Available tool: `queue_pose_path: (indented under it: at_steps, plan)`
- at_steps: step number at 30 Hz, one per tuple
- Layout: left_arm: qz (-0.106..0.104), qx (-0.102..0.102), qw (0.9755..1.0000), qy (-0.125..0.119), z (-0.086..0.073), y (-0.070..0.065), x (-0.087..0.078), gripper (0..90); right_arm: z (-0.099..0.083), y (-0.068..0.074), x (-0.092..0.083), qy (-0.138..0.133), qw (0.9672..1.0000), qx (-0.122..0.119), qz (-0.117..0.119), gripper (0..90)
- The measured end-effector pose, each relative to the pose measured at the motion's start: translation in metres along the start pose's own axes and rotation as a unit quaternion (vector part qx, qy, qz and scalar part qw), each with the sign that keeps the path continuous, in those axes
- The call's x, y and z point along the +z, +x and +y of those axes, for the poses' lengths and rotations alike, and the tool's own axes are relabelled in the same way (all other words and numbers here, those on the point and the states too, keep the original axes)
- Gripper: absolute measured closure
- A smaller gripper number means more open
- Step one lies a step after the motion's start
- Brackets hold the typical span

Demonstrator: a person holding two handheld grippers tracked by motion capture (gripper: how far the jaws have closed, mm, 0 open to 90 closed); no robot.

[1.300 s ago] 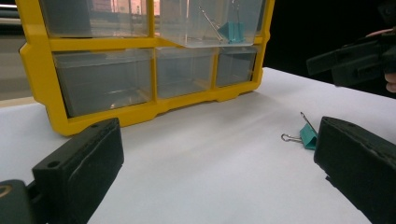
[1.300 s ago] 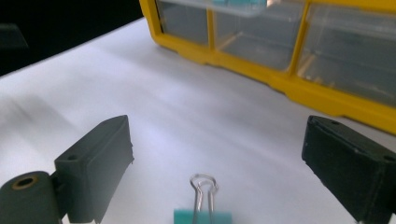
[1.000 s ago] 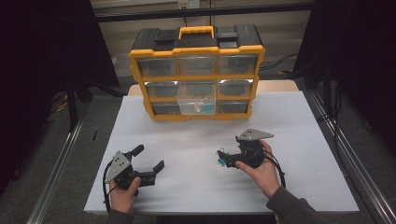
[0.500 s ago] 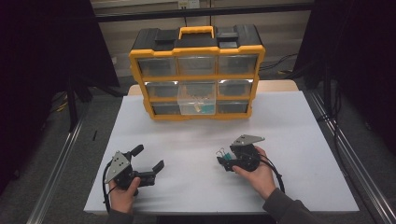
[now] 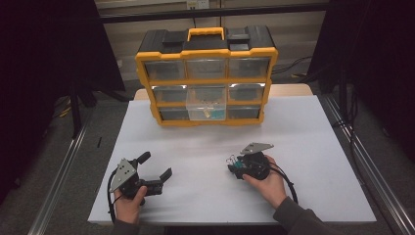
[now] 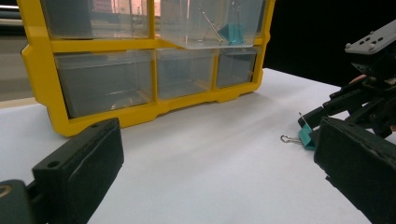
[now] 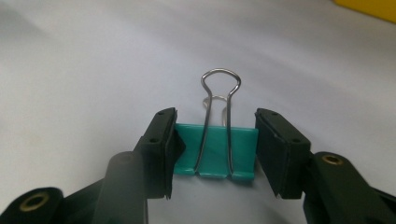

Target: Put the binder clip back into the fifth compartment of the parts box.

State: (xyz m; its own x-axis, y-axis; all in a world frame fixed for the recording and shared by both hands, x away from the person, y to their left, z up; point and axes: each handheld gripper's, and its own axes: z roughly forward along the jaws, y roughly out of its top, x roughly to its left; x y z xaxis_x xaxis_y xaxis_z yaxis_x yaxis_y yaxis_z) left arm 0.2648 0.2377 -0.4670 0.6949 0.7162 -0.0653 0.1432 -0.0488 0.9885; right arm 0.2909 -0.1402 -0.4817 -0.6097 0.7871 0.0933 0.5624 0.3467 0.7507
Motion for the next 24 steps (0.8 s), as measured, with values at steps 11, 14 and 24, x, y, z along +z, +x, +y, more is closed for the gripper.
queue_pose_path:
  at_steps: [11, 14, 24]
  plan:
    - [0.001, -0.002, 1.0, -0.002, 0.0, -0.001, 0.0, 1.6, 0.008, -0.005, -0.017, -0.064, 0.9978, 0.015, 0.005, 50.5]
    - [0.001, -0.001, 1.0, -0.002, 0.0, 0.0, 0.0, 1.6, 0.012, -0.007, -0.023, -0.076, 0.9969, 0.02, 0.005, 50.5]
    - [0.001, 0.0, 1.0, 0.0, 0.0, 0.0, 0.0, 1.6, 0.032, -0.01, -0.044, -0.138, 0.9902, 0.02, 0.005, 50.5]
